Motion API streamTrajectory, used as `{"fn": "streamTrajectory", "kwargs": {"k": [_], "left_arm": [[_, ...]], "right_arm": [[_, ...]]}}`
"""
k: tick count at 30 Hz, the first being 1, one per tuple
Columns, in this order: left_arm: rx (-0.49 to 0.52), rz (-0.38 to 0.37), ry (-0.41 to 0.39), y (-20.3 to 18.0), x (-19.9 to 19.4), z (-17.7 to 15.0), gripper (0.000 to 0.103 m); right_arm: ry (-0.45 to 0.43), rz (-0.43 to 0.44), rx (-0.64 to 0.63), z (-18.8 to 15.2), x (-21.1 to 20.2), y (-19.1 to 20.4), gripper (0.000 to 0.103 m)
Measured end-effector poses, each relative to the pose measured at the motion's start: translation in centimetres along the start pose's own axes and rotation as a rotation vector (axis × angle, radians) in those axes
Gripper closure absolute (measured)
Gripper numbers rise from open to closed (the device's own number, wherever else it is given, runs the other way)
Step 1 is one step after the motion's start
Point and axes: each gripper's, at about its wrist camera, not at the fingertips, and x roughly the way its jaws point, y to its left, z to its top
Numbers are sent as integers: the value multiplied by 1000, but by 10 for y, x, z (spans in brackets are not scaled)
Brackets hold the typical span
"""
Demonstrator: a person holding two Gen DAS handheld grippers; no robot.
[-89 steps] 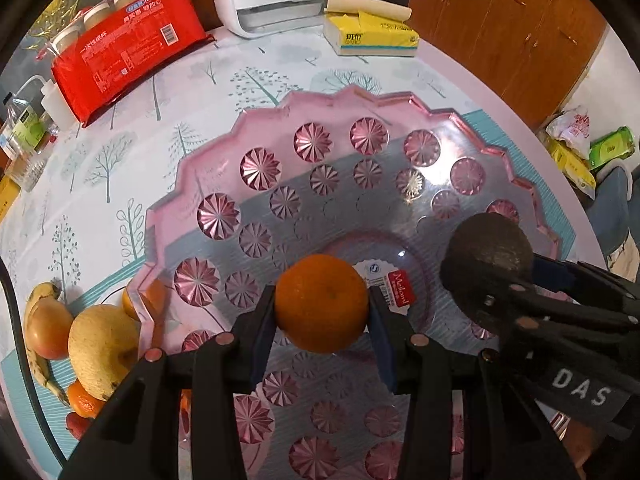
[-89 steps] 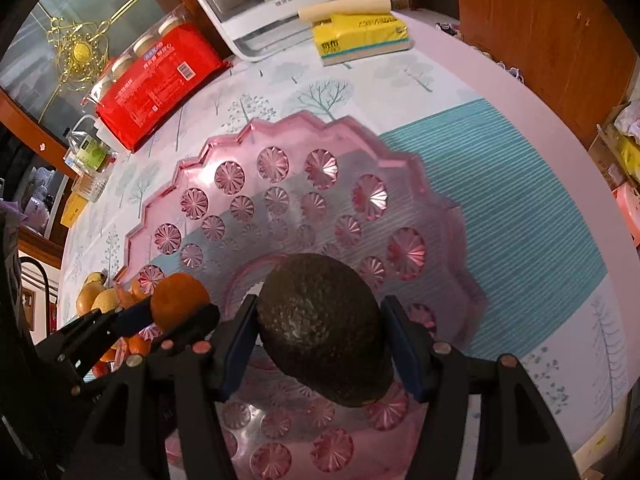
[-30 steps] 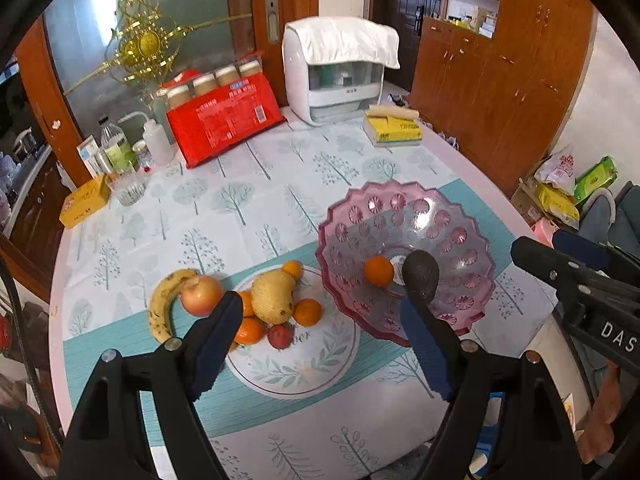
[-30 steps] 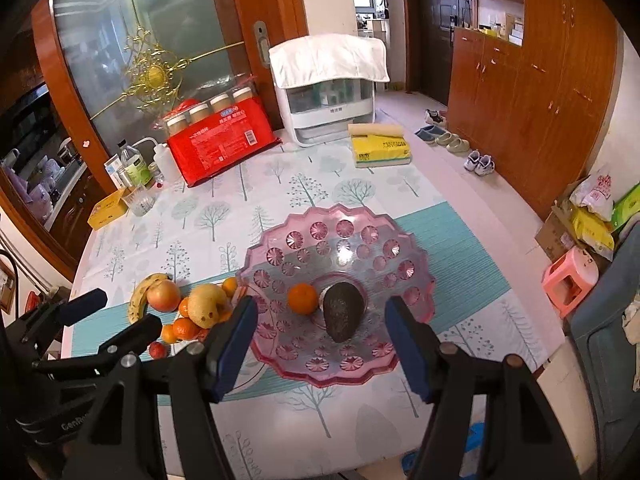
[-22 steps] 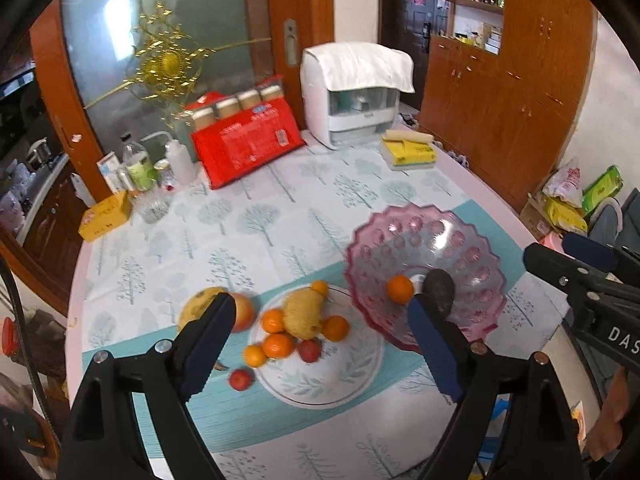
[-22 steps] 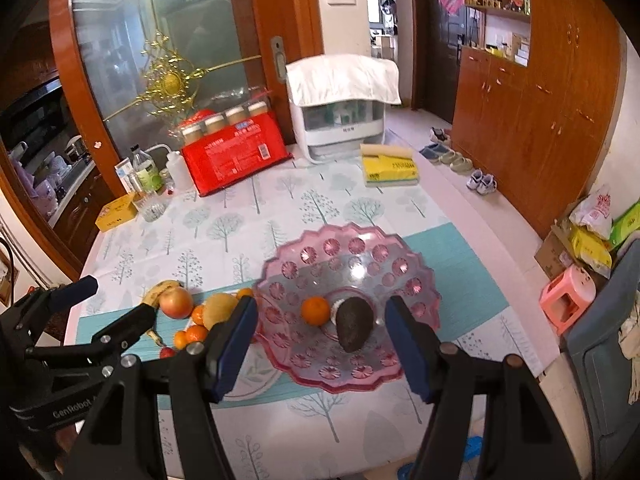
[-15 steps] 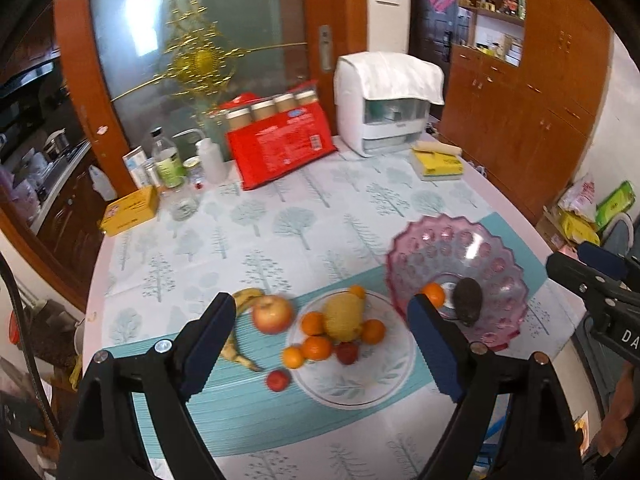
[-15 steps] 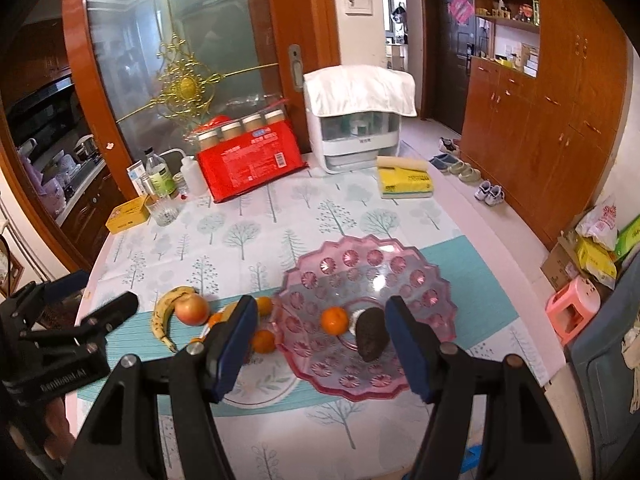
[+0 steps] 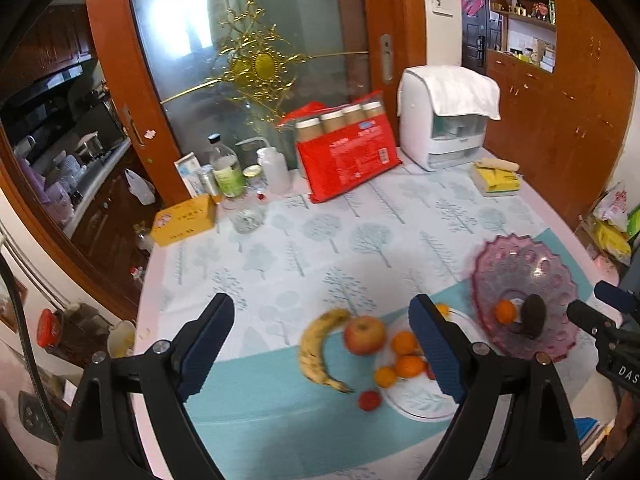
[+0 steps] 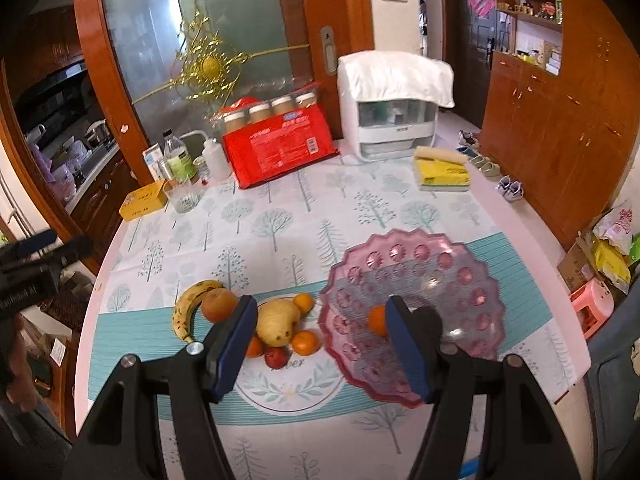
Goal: Organize fruits
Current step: 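Grasp the banana with the left gripper while the right gripper grasps the yellow pear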
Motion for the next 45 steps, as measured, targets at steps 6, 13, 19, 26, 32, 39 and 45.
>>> {"fn": "streamTrajectory", "kwargs": {"k": [6,13,19,26,32,39,45], "left_arm": [[25,26,50,22,45,-11,10],[50,-32,213,37,132,-41,10],[12,-81,322,46,201,-62,10],[21,-116,390,42,251,-81,10],[17,-140,433,36,276,-86,12],[12,-183,479,28,294,-94,34],[25,-191,505,19,303,-101,47]], "right_arm": [[69,-2,-11,-6,40,26,36],[159,-8,7,-19,99,48,36],[242,-34,31,-29,150,57,36],[353,-49,82,-41,206,58,36],[419,-50,102,-45,236,56,36],[411,-62,83,-39,248,56,36],[410,-18,121,-33,256,50,37]]}}
